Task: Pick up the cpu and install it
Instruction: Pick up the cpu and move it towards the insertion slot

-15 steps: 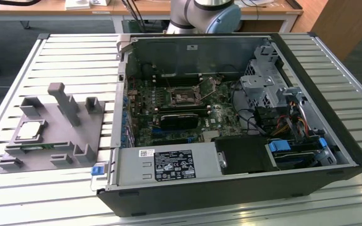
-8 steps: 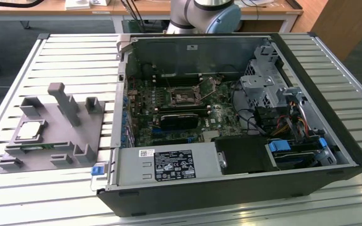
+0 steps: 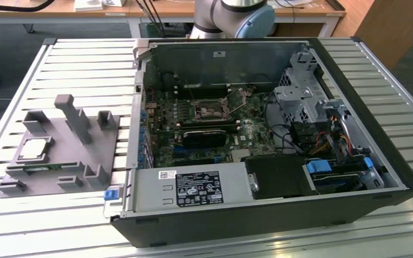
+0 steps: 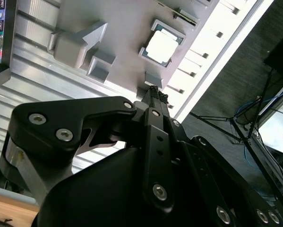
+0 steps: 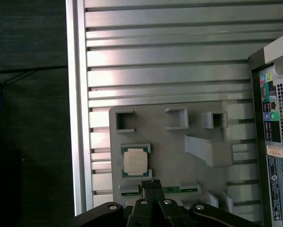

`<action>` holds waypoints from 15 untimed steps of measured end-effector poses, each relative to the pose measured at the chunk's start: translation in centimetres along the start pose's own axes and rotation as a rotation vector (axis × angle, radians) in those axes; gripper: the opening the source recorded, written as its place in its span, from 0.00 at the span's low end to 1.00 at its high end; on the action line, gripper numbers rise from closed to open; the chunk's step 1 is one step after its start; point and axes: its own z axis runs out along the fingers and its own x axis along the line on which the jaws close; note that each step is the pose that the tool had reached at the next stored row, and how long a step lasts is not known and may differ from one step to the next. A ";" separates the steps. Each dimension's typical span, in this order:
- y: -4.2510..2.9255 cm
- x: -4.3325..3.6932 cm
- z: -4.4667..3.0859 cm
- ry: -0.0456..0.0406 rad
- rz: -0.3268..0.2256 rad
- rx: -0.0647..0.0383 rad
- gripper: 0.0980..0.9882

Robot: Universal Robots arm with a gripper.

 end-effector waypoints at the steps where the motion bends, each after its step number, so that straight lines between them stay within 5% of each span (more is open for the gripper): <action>1: 0.00 0.00 0.03 0.0000 0.000 0.000 0.01; 15: -0.04 0.04 0.70 -0.0001 0.000 0.000 0.01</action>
